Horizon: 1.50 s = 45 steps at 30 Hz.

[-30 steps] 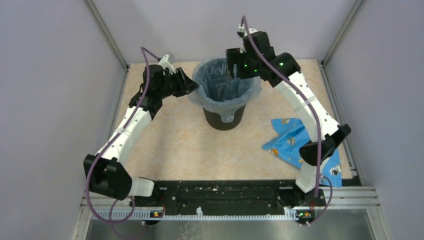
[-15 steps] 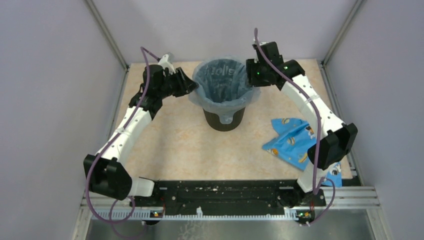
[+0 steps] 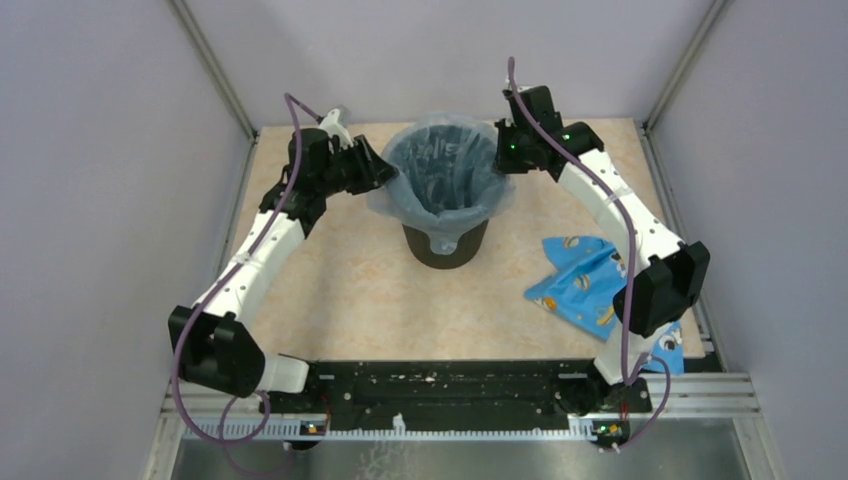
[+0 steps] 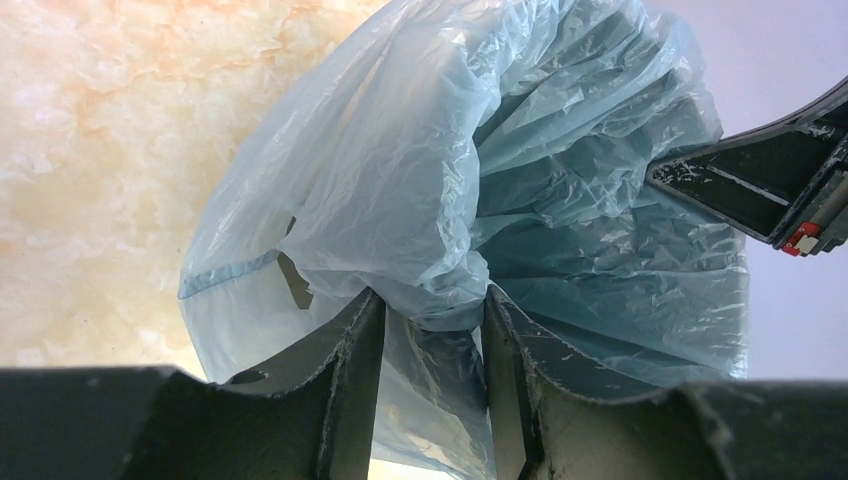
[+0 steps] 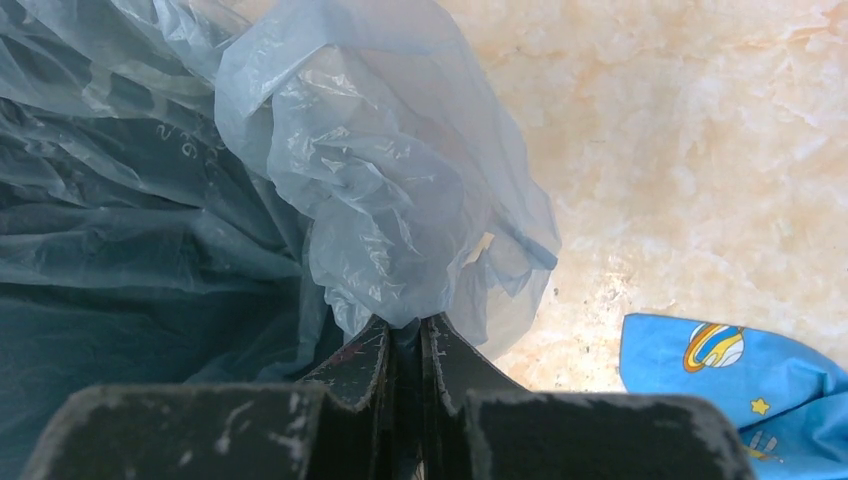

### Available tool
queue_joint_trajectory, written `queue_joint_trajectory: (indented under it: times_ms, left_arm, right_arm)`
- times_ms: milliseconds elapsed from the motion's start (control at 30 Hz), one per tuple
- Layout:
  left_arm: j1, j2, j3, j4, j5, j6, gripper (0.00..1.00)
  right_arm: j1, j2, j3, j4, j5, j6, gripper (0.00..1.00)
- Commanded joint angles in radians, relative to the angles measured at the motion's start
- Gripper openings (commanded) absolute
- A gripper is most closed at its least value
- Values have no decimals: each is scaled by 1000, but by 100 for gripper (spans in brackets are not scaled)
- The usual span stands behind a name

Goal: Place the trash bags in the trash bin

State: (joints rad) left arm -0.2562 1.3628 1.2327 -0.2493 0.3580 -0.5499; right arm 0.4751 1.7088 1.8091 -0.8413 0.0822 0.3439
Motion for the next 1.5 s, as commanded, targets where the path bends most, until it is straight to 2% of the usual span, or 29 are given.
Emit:
queue_joint_trajectory:
  times_ms: [0, 100, 233, 367, 467, 600, 667, 767, 900, 933, 967, 1200, 1467]
  left_arm:
    - [5, 18, 41, -31, -20, 29, 47]
    - [5, 13, 48, -35, -26, 37, 50]
    - [5, 5, 61, -38, -25, 42, 62]
    - [5, -7, 68, -30, -12, 45, 75]
    - [6, -20, 70, -22, 0, 47, 81]
    - [8, -40, 71, -21, 9, 46, 86]
    - [9, -51, 69, -22, 10, 48, 87]
    - [11, -65, 68, -19, 14, 52, 88]
    - [11, -88, 71, -12, 28, 66, 90]
    - [11, -96, 70, -11, 28, 71, 91]
    - [11, -103, 70, -11, 31, 77, 91]
    - [11, -156, 38, -6, 54, 112, 98]
    - [11, -232, 2, -36, 83, 169, 98]
  right_arm:
    - [-8, 31, 55, -17, 38, 9, 0]
    - [-7, 51, 74, -40, 102, 7, 0]
    - [-7, 90, 121, -67, 178, 12, 0]
    - [-7, 124, 175, -83, 195, 18, 0]
    - [-7, 136, 201, -91, 182, 21, 1]
    - [-8, 126, 203, -80, 147, 24, 23]
    - [-7, 115, 196, -72, 128, 27, 44]
    - [-7, 91, 179, -58, 100, 33, 65]
    - [-8, 50, 160, -41, 77, 40, 85]
    - [-7, 33, 153, -37, 71, 42, 94]
    - [-7, 24, 146, -33, 67, 43, 98]
    - [-8, -114, 49, 57, -16, 56, 99]
    - [-8, -343, -166, 194, -76, 79, 99]
